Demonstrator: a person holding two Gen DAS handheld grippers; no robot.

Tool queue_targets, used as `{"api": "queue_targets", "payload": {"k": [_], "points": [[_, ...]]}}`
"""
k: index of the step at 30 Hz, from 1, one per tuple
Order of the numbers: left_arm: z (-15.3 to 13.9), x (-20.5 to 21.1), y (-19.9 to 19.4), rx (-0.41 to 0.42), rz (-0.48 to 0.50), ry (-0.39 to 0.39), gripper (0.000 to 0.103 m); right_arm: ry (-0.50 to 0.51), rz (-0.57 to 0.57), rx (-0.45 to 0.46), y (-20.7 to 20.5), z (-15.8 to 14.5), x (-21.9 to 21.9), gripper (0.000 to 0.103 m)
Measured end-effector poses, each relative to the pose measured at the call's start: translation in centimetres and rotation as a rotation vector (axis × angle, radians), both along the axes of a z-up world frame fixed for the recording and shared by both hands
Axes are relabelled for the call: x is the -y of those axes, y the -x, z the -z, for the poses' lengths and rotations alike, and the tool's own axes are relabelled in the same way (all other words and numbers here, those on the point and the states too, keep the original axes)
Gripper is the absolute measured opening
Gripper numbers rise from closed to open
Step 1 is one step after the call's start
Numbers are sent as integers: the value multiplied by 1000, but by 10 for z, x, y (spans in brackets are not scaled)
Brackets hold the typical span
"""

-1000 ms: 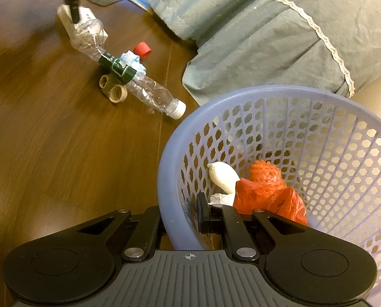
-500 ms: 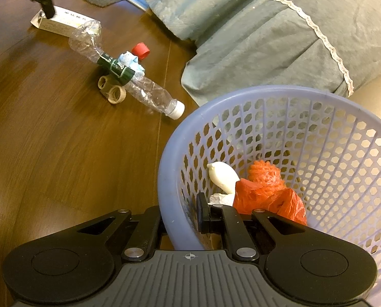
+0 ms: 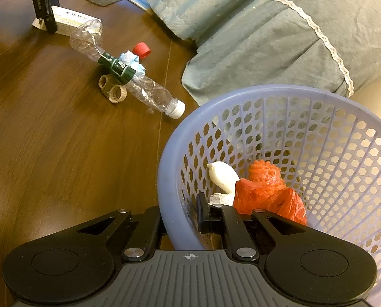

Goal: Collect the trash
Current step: 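Grasp the white medicine box with the left gripper, then carry the medicine box over the basket and open the left gripper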

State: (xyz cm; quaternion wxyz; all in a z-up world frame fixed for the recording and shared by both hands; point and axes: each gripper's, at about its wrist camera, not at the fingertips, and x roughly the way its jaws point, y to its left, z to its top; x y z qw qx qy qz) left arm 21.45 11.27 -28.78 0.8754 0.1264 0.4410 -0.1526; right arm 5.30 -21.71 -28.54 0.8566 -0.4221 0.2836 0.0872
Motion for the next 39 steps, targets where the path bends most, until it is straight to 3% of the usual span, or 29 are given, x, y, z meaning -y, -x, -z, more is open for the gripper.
{"api": "queue_targets", "payload": {"k": [11,22,31,39], "points": [[-27,15,56,-46,-45,0,67,-7,3,1,0,-1,-1,6],[-72,20,71,2,-105,66,67,-12,5,2,2,-1,-1,6],[-97,41,72,34,-21,73,67,-1,-3,1,4,-1,-1,5],[-134,85,73,92,135,150,67,1,-6,-1,6,0,-1,5]]}}
